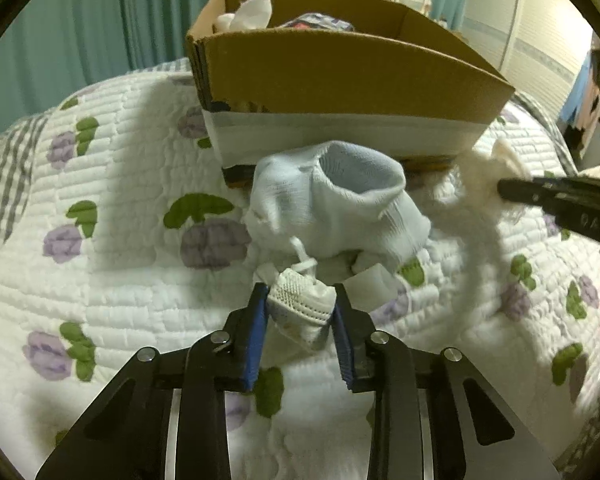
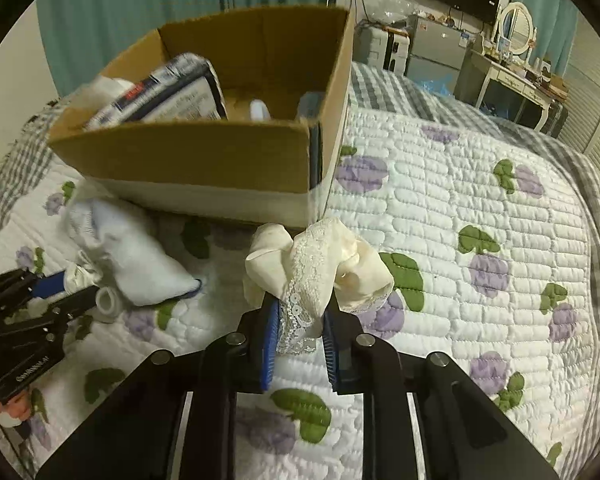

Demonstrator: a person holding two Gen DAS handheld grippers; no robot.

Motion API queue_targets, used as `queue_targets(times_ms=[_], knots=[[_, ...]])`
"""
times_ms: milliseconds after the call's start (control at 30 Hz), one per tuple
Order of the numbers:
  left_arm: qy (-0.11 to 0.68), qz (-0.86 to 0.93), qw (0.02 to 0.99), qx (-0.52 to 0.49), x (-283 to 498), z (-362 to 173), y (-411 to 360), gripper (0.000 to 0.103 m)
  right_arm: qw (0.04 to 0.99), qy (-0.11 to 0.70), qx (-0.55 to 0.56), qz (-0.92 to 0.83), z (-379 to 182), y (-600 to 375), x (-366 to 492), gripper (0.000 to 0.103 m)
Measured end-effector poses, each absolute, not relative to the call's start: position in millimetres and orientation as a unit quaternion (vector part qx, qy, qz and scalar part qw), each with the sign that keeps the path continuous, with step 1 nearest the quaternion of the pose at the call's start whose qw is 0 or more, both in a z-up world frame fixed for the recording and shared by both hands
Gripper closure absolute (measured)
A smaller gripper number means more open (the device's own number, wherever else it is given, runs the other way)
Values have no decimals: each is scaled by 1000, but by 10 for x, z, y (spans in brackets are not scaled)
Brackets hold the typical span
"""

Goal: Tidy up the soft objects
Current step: 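Grasp the white baby shoe with left tool while right grasps lace cloth, then drop the baby shoe and lace cloth into the box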

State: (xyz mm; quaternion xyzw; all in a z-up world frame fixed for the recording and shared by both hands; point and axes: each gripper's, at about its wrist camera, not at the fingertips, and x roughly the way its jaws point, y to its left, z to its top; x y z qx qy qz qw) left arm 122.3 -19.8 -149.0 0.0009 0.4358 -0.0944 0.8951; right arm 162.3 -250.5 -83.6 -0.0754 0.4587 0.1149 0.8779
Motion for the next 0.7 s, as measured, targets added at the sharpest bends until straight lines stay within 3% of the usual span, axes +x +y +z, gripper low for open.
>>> queue_targets(times_ms=[200, 700], knots=[[419, -108, 902, -12, 961, -1226, -57, 74, 891, 431, -66, 130, -520, -2451, 1366, 84], [295, -145, 944, 25, 814, 305, -355, 74, 923, 337, -88, 166, 605, -2314, 817, 84]])
